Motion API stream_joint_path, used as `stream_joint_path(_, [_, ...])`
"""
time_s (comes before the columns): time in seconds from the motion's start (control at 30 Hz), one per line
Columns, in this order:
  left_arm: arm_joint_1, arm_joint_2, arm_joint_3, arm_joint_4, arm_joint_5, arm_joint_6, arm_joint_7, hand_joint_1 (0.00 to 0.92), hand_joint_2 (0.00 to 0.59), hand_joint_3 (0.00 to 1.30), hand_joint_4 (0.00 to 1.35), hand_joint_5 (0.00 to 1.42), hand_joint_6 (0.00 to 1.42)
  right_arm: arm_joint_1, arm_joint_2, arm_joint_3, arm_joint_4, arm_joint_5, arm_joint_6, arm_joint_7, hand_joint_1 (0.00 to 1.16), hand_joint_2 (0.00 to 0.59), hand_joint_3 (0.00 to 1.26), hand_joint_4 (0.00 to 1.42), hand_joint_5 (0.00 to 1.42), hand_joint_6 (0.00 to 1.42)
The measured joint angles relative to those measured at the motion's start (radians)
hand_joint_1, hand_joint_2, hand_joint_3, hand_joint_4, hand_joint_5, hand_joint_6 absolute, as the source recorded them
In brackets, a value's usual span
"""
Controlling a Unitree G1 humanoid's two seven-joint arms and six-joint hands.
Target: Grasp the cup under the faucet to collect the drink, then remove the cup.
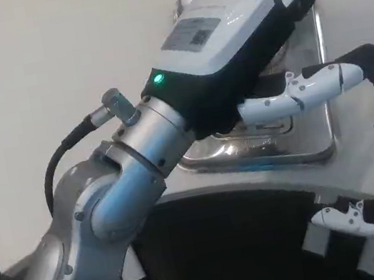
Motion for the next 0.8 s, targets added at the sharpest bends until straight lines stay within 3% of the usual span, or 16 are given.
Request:
stream_joint_path(0.37, [-0.001,-0.002,0.001,0.009,0.004,-0.012,0.002,0.0,0.233,0.0,0.0,0.0,0.0,-0.043,0.003,0.014,0.054,0.005,0.028,-0.049,1.16,0.012,0.0,0.0,0.0,0.13])
stream_joint_path(0.5, [0.001,-0.001,0.007,0.012,0.013,-0.019,0.011,0.0,0.23,0.0,0.0,0.0,0.0,-0.072,0.004,0.016,0.069,0.008,0.034,-0.062,1.13,0.037,0.0,0.0,0.0,0.13])
stream_joint_path(0.67, [0.024,-0.003,0.043,0.015,0.019,-0.034,0.055,0.0,0.23,0.0,0.0,0.0,0.0,-0.128,0.008,0.033,0.097,-0.004,0.07,-0.073,1.13,0.056,0.0,0.0,0.0,0.13])
stream_joint_path(0.8, [0.088,-0.022,0.117,0.025,0.02,-0.047,0.15,0.0,0.227,0.0,0.0,0.0,0.0,-0.188,0.017,0.054,0.124,-0.011,0.099,-0.085,1.13,0.074,0.0,0.0,0.0,0.13])
